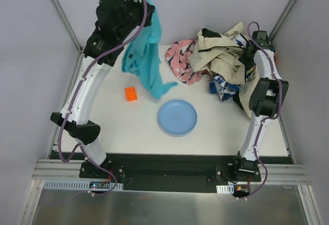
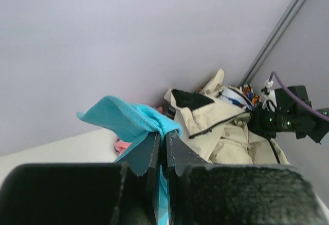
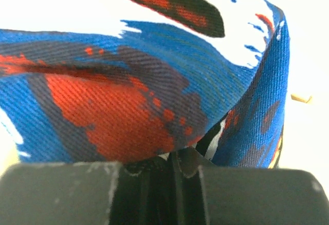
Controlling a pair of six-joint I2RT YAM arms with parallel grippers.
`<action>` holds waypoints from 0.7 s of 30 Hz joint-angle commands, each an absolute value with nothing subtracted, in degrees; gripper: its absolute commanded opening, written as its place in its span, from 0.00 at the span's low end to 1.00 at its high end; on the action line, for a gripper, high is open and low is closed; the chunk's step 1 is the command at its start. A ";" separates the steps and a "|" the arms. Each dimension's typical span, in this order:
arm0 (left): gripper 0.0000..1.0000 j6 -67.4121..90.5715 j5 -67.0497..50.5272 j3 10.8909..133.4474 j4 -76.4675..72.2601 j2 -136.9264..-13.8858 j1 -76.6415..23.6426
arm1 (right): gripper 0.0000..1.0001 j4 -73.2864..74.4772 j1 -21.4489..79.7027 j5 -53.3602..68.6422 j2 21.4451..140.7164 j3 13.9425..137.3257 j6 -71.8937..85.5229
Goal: Pick out a specific cloth from the pile
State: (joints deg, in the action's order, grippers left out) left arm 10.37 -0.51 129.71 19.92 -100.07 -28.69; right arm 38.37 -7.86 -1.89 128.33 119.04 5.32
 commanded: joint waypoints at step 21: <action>0.00 5.54 8.70 141.15 8.17 -108.88 -14.86 | 0.96 41.84 -7.65 -2.99 110.14 114.27 -5.98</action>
